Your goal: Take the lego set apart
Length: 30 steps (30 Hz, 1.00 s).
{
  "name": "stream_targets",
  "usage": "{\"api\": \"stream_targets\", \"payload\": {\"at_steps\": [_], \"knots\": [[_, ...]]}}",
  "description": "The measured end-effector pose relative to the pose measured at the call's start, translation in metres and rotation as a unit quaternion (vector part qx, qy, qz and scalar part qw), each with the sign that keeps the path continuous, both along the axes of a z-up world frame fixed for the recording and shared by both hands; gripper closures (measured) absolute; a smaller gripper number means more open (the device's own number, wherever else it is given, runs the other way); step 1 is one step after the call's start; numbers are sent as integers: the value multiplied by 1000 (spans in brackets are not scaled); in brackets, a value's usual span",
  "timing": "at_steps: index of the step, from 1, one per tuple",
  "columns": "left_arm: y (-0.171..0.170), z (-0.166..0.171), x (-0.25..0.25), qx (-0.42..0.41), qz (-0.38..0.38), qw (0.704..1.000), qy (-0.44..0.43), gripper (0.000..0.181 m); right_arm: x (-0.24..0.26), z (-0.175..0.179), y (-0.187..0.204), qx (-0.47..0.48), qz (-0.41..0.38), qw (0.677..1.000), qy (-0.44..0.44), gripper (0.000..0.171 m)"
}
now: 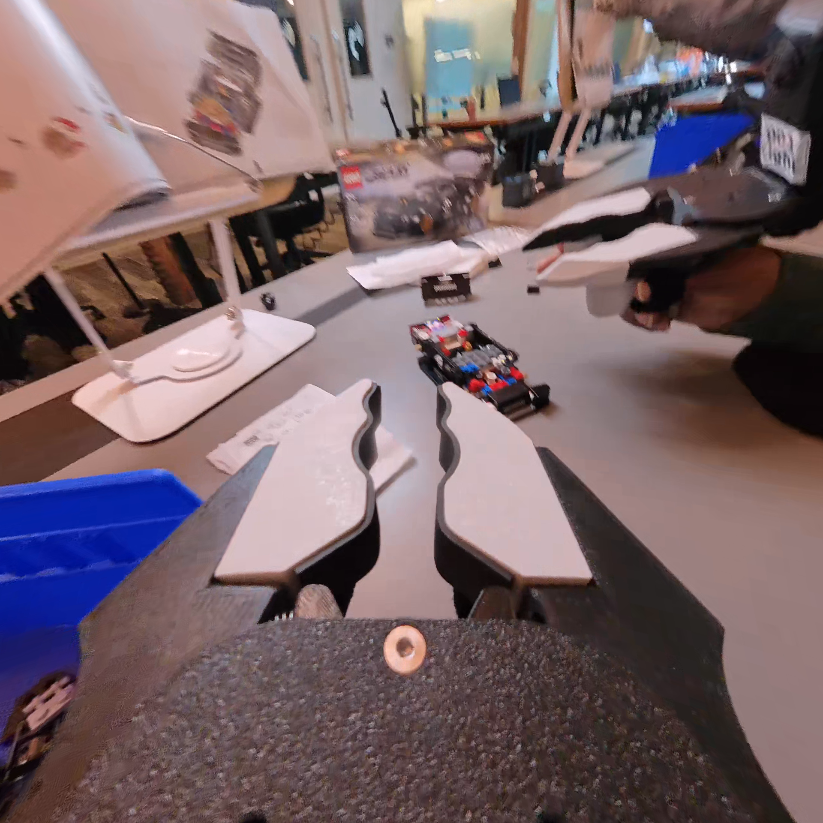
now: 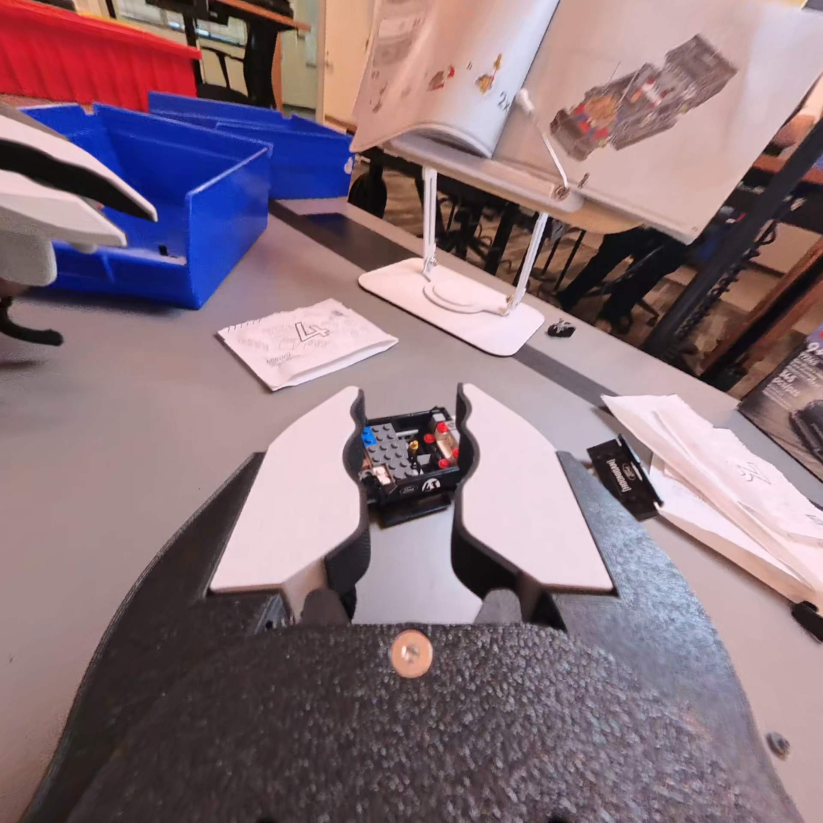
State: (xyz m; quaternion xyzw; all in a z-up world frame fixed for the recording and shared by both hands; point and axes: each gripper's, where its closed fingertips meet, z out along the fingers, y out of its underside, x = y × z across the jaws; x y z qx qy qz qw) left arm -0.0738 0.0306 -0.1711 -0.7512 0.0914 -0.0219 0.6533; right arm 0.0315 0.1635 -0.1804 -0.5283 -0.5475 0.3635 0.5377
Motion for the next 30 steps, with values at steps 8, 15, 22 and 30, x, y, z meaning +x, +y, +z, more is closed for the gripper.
{"api": "stream_targets", "payload": {"at_steps": [8,15,22,30], "knots": [[-12,21,-28,49,33,995,-81,174,1,9,1,27,-19,999,28,161],[-16,27,-40,67,31,988,-136,181,-46,48,17,97,-34,994,42,167],[-15,23,-41,66,26,986,-150,181,-162,107,79,182,-59,981,10,151],[11,62,-44,44,42,998,-20,181,-245,96,127,287,-70,949,-110,152]]}}
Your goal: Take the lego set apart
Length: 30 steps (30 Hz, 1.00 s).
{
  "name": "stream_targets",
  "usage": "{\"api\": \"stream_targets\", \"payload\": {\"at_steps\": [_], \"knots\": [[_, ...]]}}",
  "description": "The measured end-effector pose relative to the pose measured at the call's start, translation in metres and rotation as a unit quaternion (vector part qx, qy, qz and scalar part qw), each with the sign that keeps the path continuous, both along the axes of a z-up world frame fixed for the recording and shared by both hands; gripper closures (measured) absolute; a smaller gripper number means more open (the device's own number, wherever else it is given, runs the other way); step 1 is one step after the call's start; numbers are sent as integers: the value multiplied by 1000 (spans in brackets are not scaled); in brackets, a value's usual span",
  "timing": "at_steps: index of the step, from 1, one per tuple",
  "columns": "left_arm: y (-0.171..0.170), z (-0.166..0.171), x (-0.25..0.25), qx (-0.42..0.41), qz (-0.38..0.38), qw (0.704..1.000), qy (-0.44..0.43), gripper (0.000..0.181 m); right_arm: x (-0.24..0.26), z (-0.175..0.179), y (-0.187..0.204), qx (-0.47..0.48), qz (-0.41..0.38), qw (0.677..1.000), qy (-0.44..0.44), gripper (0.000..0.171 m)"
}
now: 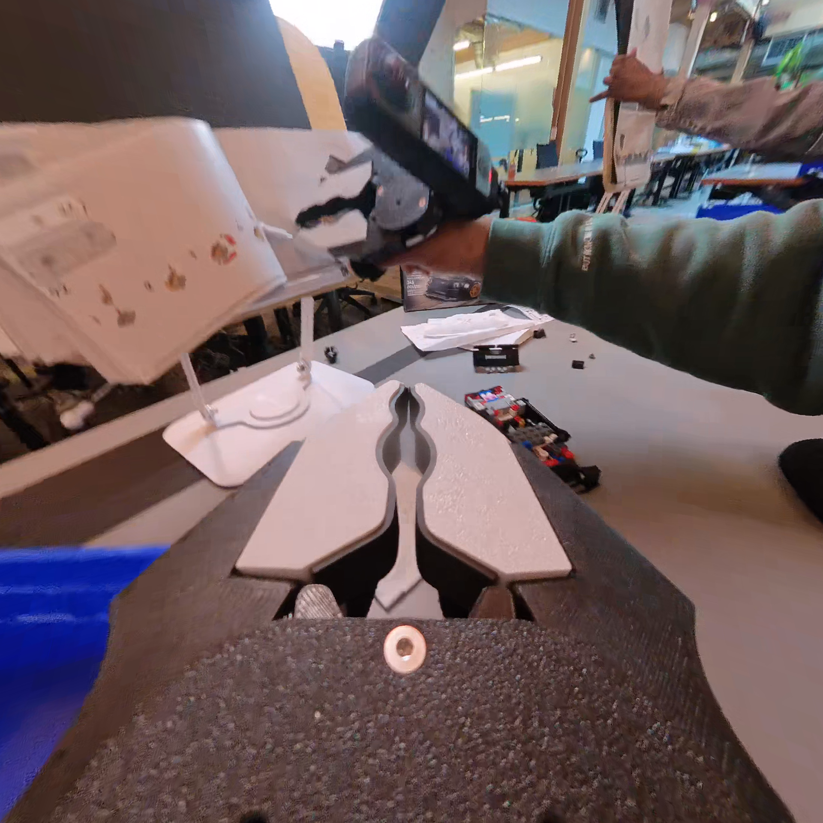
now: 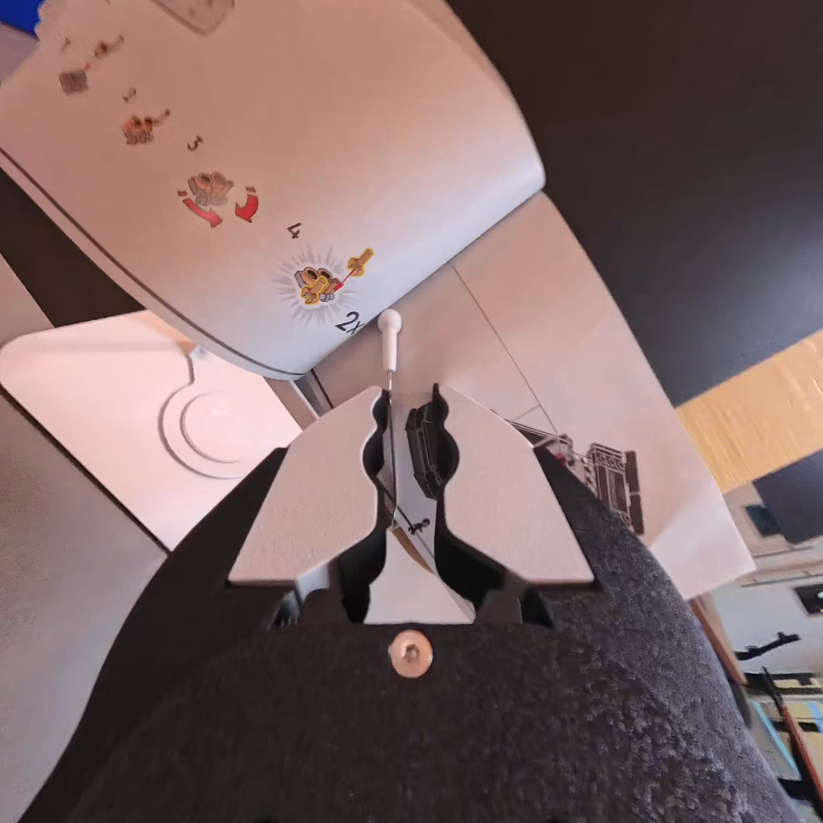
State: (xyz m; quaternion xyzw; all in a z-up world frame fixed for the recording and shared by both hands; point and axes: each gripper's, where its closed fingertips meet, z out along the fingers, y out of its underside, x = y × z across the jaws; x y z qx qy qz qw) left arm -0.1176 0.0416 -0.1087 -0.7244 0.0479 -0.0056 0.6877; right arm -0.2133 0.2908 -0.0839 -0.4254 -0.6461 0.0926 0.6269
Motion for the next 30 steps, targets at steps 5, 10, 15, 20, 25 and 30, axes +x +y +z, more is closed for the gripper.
{"api": "stream_targets", "payload": {"at_steps": [5,10,15,20,25,30], "knots": [[46,34,-19,-32,5,999,32,179,3,-3,-2,-33,10,999,30,170],[134,33,-54,-101,18,995,-8,170,10,8,11,-143,-5,982,125,170],[200,22,-91,-141,81,987,19,171,29,13,35,-258,-39,941,214,169],[214,23,-104,-145,113,982,41,174,63,-11,63,-431,-57,858,272,166],[219,19,-107,-145,110,982,52,177,88,-43,61,-552,-67,787,268,162],[221,18,-103,-137,84,986,45,173,118,2,49,-415,-77,848,321,148]]}}
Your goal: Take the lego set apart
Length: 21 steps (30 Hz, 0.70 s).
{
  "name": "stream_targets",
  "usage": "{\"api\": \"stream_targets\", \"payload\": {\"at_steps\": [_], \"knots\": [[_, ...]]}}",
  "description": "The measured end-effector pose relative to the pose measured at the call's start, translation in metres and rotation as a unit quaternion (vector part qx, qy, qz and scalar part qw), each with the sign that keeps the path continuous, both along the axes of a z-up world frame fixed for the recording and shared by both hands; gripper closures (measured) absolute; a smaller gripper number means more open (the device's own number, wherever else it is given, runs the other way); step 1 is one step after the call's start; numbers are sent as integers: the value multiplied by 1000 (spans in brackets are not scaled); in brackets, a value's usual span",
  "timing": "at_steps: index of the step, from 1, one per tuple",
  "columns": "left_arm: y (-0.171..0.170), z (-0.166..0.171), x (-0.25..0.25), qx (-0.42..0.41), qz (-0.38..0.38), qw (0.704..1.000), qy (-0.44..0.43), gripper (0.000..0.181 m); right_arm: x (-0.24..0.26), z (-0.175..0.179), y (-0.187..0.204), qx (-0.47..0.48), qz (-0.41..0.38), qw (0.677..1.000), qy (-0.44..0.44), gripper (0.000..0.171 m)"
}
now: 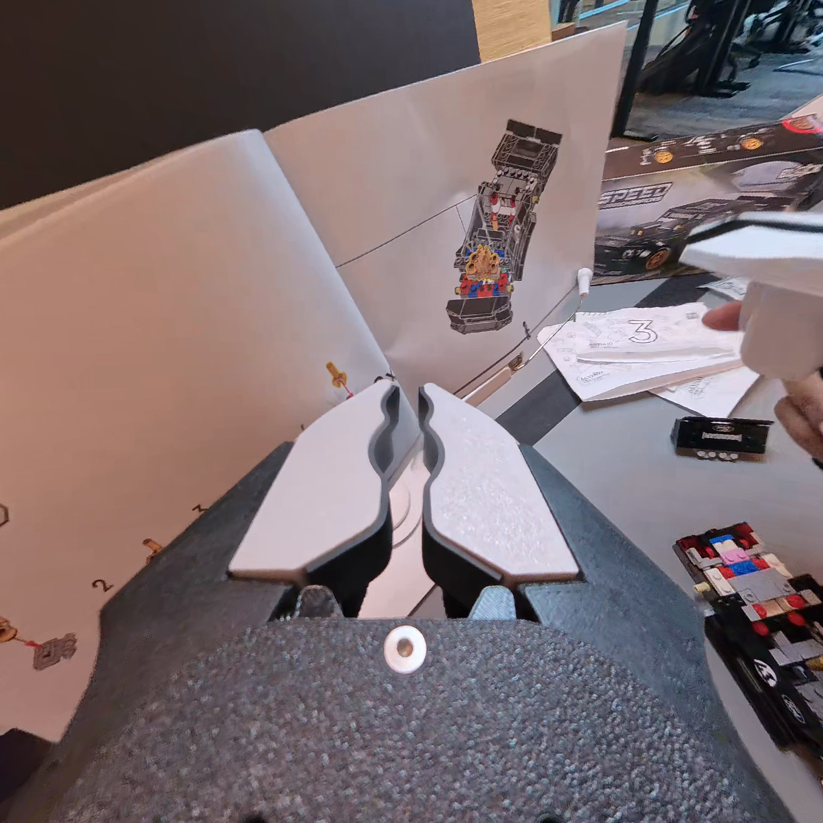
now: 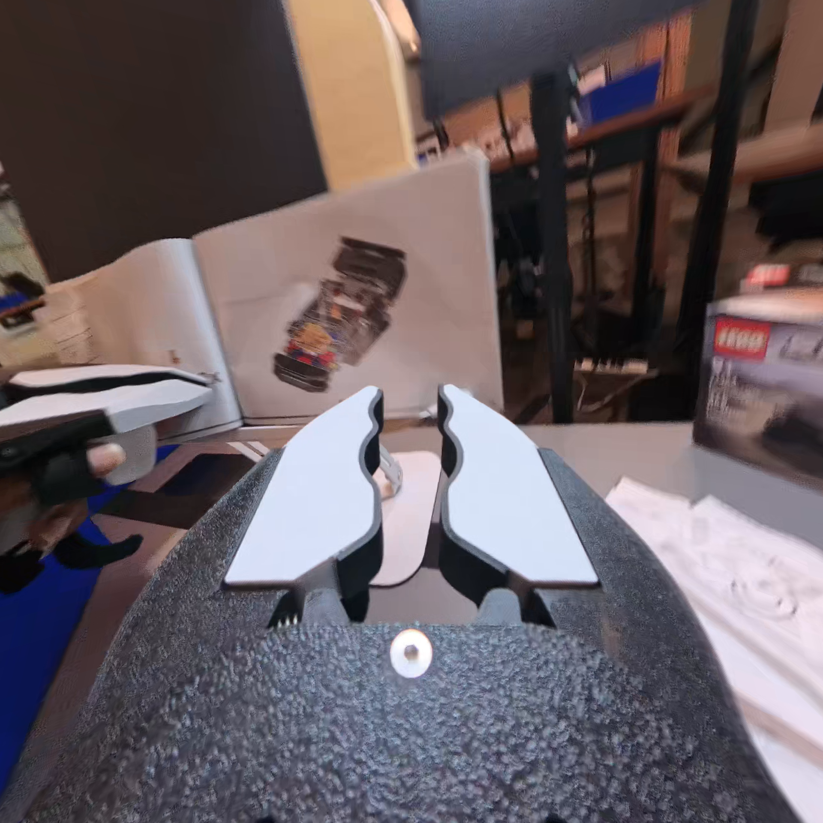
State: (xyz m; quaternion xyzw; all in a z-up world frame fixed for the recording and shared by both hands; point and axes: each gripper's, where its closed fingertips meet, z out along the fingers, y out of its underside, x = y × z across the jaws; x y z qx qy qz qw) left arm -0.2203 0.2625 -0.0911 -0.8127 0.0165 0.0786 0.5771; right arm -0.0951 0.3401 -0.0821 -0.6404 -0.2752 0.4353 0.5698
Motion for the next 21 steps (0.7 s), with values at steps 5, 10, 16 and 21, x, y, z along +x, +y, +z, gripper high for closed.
{"api": "stream_targets", "payload": {"at_steps": [5,10,16,21], "knots": [[-8,3,1,17,-20,999,-28,169,-63,43,-70,184,92,974,-89,133],[-44,-5,-19,-2,6,1000,-22,164,-139,31,-88,189,129,955,-186,109],[-77,-14,-44,-14,37,999,-9,161,-172,22,-79,243,5,936,-255,95],[-98,-1,-67,22,68,997,-28,159,-157,29,-77,261,23,943,-205,121]]}}
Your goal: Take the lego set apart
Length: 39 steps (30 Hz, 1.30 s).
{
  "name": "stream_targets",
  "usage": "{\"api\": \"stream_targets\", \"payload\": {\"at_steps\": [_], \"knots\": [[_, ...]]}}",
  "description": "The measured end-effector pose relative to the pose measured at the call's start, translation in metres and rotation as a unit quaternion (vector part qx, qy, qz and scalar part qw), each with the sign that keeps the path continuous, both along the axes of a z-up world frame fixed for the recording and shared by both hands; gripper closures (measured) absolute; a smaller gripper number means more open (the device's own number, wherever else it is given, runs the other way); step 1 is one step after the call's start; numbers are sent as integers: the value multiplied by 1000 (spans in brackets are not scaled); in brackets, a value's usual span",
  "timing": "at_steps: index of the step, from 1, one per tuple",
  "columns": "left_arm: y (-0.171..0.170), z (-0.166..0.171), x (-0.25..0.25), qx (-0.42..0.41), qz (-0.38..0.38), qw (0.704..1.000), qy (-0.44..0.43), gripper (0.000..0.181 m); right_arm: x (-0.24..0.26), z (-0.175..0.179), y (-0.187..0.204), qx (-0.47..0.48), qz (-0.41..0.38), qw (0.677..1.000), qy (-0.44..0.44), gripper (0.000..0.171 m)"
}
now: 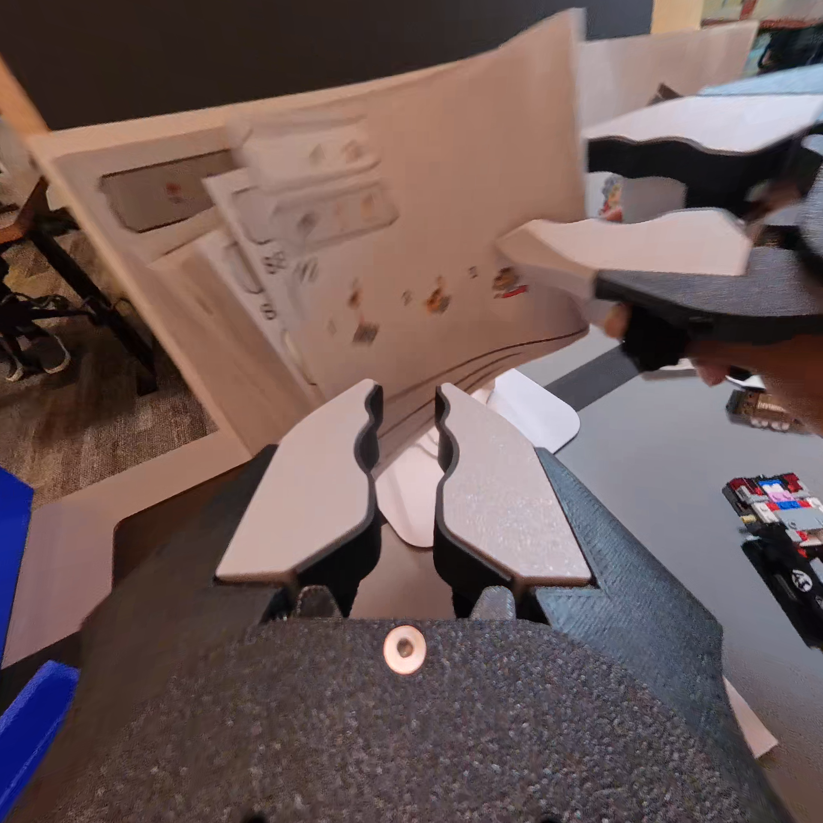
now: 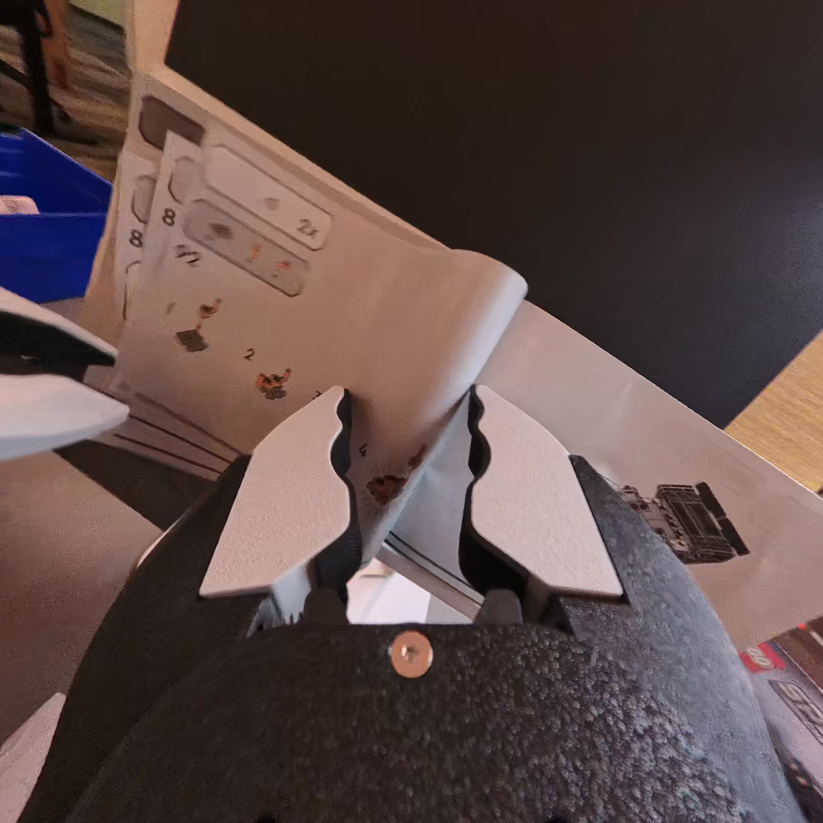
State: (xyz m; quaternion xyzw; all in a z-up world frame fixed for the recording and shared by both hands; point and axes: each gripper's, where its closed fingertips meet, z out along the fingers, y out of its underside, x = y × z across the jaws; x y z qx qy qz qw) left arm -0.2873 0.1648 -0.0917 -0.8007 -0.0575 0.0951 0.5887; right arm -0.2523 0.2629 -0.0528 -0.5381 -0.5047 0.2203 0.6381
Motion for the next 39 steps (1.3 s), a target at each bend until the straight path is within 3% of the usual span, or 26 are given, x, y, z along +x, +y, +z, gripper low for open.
{"api": "stream_targets", "payload": {"at_steps": [5,11,16,20,25,30,34,39], "knots": [[1,4,-8,24,-2,999,-44,154,20,5,6,-47,46,997,39,135],[14,14,7,33,-29,998,-34,149,43,-2,31,-70,32,996,46,148],[33,16,47,27,-119,991,-52,146,61,-6,56,-98,6,993,67,155],[56,15,83,8,-153,988,11,150,77,-5,73,-127,-10,988,86,155],[93,13,122,-9,-192,981,27,153,119,20,86,-143,-34,976,161,155],[123,8,168,-10,-256,966,28,148,157,77,49,-109,41,962,246,161],[141,0,195,-11,-296,955,2,129,146,102,-6,-60,166,962,208,160],[139,9,210,35,-342,937,-61,105,129,102,-18,-72,220,961,153,159]]}}
